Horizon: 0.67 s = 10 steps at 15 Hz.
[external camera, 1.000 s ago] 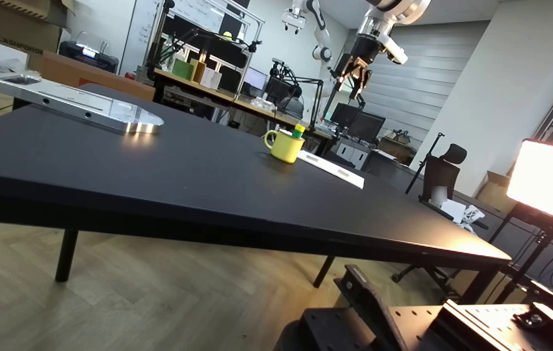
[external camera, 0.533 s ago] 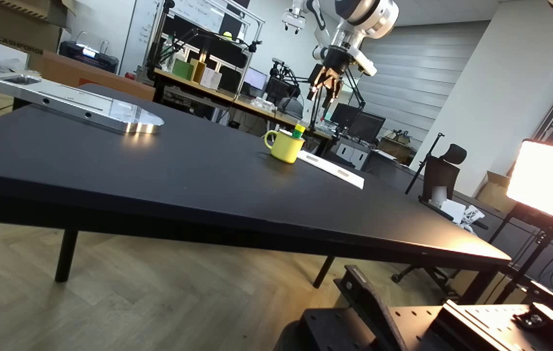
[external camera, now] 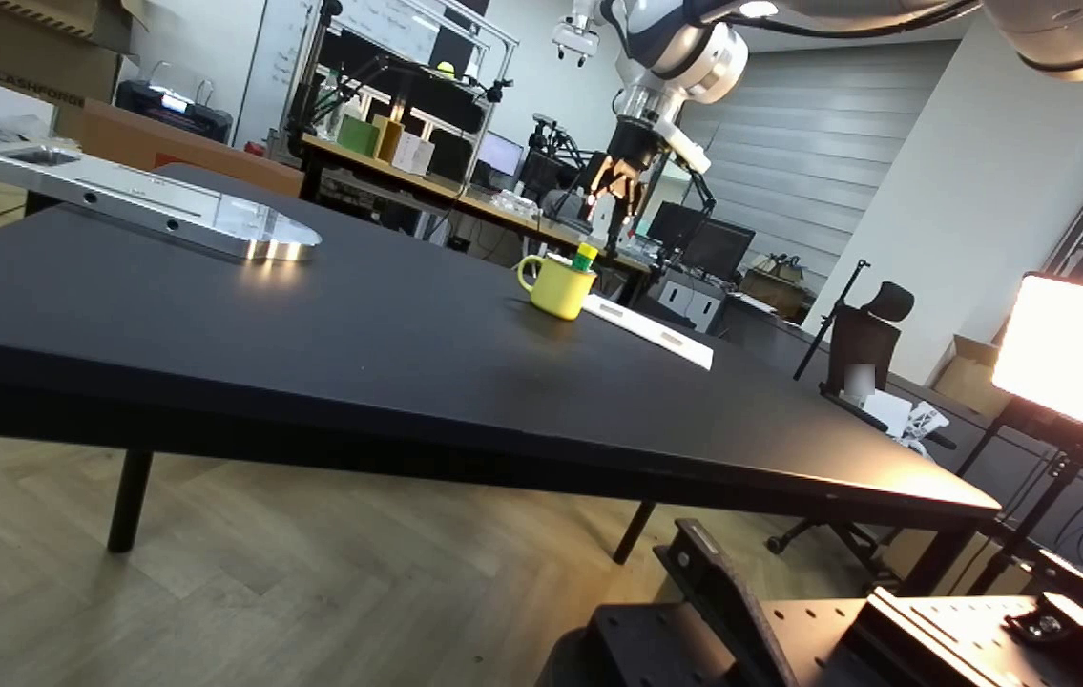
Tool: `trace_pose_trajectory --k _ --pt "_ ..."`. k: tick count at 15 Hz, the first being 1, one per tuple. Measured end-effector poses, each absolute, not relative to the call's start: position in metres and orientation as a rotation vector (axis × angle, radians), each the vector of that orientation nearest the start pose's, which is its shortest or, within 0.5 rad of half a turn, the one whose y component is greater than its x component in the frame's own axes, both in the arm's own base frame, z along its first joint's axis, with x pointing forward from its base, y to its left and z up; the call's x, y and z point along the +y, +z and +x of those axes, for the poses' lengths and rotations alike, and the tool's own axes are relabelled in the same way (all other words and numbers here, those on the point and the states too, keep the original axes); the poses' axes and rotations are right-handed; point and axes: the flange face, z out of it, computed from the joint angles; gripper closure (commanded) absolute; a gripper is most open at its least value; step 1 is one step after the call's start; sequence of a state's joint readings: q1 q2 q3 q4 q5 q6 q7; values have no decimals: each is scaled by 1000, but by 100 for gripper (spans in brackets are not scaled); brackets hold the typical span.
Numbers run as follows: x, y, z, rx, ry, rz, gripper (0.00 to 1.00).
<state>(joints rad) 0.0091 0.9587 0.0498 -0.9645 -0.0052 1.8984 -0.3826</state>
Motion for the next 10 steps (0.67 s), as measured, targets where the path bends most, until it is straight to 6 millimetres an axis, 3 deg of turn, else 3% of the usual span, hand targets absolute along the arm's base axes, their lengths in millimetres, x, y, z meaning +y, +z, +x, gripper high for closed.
trace_pose_trajectory --k 9,10 --pt "38 250 776 -656 159 -3003 0" --pt "37 248 776 -655 175 -3000 25"
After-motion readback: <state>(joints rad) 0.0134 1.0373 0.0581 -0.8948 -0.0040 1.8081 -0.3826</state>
